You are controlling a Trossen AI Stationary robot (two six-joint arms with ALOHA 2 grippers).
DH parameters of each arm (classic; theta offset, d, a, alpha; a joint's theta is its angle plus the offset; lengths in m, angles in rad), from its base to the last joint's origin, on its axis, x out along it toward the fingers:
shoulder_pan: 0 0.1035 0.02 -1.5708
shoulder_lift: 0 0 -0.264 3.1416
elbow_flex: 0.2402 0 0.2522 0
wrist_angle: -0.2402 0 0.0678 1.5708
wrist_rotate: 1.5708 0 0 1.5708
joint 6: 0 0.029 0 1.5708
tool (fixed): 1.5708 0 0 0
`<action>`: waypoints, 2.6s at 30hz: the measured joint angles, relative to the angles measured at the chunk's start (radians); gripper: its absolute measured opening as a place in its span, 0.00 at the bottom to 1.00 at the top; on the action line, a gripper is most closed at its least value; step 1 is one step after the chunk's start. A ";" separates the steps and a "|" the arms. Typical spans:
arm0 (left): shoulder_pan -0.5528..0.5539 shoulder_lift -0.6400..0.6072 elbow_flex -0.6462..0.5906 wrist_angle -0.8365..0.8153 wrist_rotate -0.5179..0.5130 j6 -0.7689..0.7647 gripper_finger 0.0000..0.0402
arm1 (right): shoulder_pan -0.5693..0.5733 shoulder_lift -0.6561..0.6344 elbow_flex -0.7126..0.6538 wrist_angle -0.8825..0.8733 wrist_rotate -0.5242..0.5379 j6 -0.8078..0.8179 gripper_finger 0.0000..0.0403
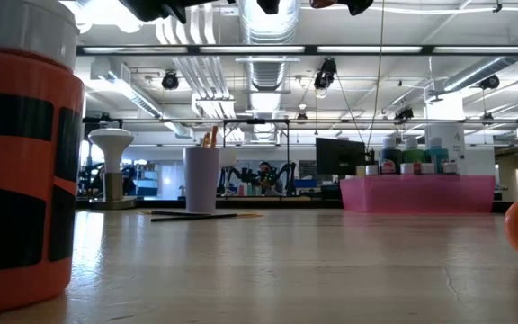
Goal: Pick & Place Paint Supplies
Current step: Put the small brown paint bottle into the pink bin
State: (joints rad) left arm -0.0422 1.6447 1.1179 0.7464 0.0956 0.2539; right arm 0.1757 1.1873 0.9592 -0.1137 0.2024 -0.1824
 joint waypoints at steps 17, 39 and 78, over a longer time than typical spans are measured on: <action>0.000 0.000 0.000 0.002 0.000 0.000 0.42 | 0.001 0.000 0.000 0.000 0.000 0.009 0.35; 0.000 -0.001 -0.001 0.000 0.000 0.001 0.38 | 0.001 0.000 0.000 -0.001 0.000 0.014 0.33; 0.002 -0.001 -0.010 -0.168 -0.017 -0.008 0.37 | 0.001 -0.153 0.025 -0.249 -0.046 0.176 0.61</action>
State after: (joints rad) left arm -0.0402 1.6436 1.1078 0.5785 0.0789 0.2454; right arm 0.1764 1.0340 0.9844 -0.3623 0.1566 -0.0060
